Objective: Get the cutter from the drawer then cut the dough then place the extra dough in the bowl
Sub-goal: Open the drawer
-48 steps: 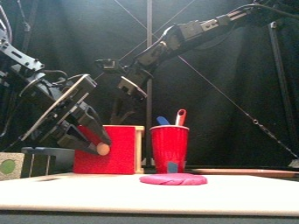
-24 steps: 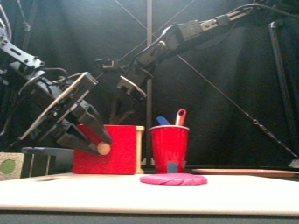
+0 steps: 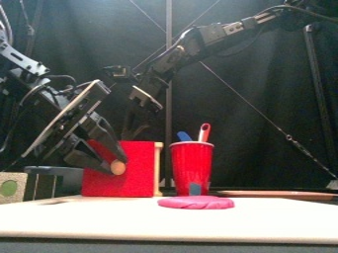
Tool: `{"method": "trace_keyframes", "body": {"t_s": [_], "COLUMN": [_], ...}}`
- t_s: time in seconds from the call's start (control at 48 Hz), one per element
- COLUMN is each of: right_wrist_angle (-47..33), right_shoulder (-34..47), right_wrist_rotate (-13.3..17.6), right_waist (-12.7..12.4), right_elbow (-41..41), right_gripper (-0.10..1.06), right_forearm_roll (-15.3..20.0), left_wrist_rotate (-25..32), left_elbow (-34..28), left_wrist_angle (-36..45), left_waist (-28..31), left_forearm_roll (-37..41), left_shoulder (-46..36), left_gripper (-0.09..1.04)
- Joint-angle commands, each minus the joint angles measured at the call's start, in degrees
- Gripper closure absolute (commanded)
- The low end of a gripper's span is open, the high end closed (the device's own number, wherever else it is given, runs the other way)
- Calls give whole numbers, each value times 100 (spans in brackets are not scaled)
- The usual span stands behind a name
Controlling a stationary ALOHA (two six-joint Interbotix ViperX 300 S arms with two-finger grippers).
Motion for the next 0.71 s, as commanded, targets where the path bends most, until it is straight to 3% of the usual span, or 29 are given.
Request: {"method": "trace_keyframes", "body": {"t_s": [0.021, 0.708], "right_wrist_angle": [114, 185], "right_shoulder": [18, 35], "right_wrist_rotate": [-18, -18], "right_waist": [-9, -9], "right_elbow": [-53, -70], "right_gripper": [94, 94], "right_forearm_roll": [26, 26], "left_wrist_rotate": [18, 18], "left_elbow": [-105, -149], "left_wrist_angle": [62, 62], "left_waist": [-185, -272], "left_forearm_roll": [44, 53], "left_shoulder": [-44, -44], "left_gripper": [42, 41]}}
